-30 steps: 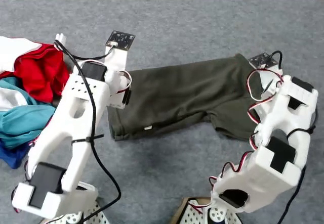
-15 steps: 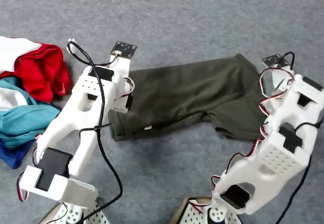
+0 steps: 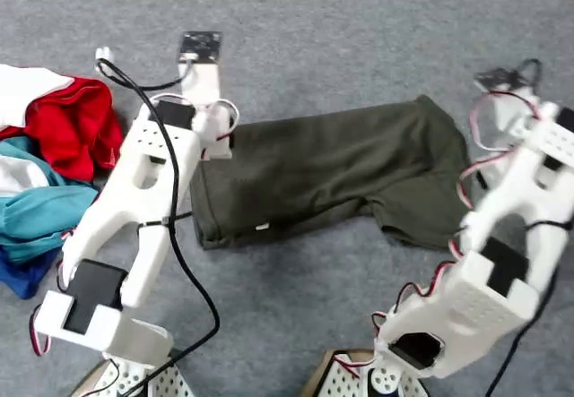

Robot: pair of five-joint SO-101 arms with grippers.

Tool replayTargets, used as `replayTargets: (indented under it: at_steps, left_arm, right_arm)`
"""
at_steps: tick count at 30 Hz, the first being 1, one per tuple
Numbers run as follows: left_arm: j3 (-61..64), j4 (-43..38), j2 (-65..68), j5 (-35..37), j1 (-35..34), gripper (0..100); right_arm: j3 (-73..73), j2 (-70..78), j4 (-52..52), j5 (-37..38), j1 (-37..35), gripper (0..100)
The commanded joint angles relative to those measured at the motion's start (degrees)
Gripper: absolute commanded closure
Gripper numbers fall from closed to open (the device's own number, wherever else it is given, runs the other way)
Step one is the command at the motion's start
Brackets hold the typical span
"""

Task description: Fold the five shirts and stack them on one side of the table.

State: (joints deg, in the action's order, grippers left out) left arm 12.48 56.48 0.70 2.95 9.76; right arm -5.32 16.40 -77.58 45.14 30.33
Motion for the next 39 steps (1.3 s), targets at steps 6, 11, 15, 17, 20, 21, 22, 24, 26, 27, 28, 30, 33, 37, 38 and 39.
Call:
replayTargets:
  at_steps: [6, 11, 15, 17, 20, 21, 22, 24, 26, 27, 28, 30, 33, 37, 38, 39]
  left_arm:
    - [-7.6, -2.5, 15.7, 4.0, -3.4, 98]
    - [-13.9, -4.7, 23.8, 3.5, -4.5, 98]
    - [-16.9, -4.7, 26.2, 0.6, -4.0, 98]
    - [-17.9, -4.9, 27.8, 0.7, -4.0, 98]
    - [-20.1, -3.7, 29.1, 0.7, -4.5, 98]
    - [-21.1, -2.5, 29.1, 0.7, -4.5, 98]
    - [-22.2, -1.0, 29.1, 0.7, -4.5, 98]
    - [-24.5, 2.9, 29.1, 0.3, -3.9, 98]
    - [-28.1, 7.4, 29.1, -1.4, -2.6, 98]
    - [-30.1, 9.6, 29.1, -1.8, -2.1, 98]
    - [-31.7, 11.8, 29.1, -2.2, -1.5, 98]
    - [-34.5, 16.3, 29.1, -2.2, 0.0, 98]
    - [-38.5, 23.2, 29.1, -3.7, 2.0, 98]
    - [-41.6, 31.9, 26.5, -4.9, 4.7, 98]
    - [-40.9, 32.8, 25.5, -5.5, 5.5, 98]
    - [-39.4, 33.0, 24.5, -6.2, 6.3, 98]
  right_arm:
    - [-0.6, 6.9, 6.2, -9.8, -9.9, 99.4]
    - [-2.0, 14.8, 11.7, -5.1, -3.6, 99.5]
    - [-5.8, 18.0, 12.7, -2.2, -0.4, 99.5]
    - [-8.4, 19.3, 12.6, -2.0, 0.1, 99.5]
    - [-10.6, 20.3, 11.9, -1.9, 0.3, 99.5]
    - [-11.2, 20.3, 10.7, -1.8, 0.0, 99.5]
    - [-12.0, 20.2, 9.4, -1.4, -0.1, 99.5]
    - [-14.4, 19.5, 5.6, -0.2, -0.9, 99.5]
    - [-16.1, 18.0, 2.0, 0.1, -1.6, 99.5]
    - [-16.7, 16.8, 0.6, 0.2, -1.9, 99.5]
    - [-17.0, 15.7, -0.5, 0.4, -2.0, 99.5]
    - [-17.1, 12.9, -2.4, 1.8, -2.0, 99.5]
    - [-17.0, 8.8, -5.5, 2.9, -2.1, 99.5]
    - [-16.9, 5.1, -8.4, 2.7, -3.2, 99.5]
    - [-16.8, 4.6, -8.8, 2.6, -3.8, 99.4]
    - [-16.2, 4.2, -9.1, 2.6, -4.6, 99.4]
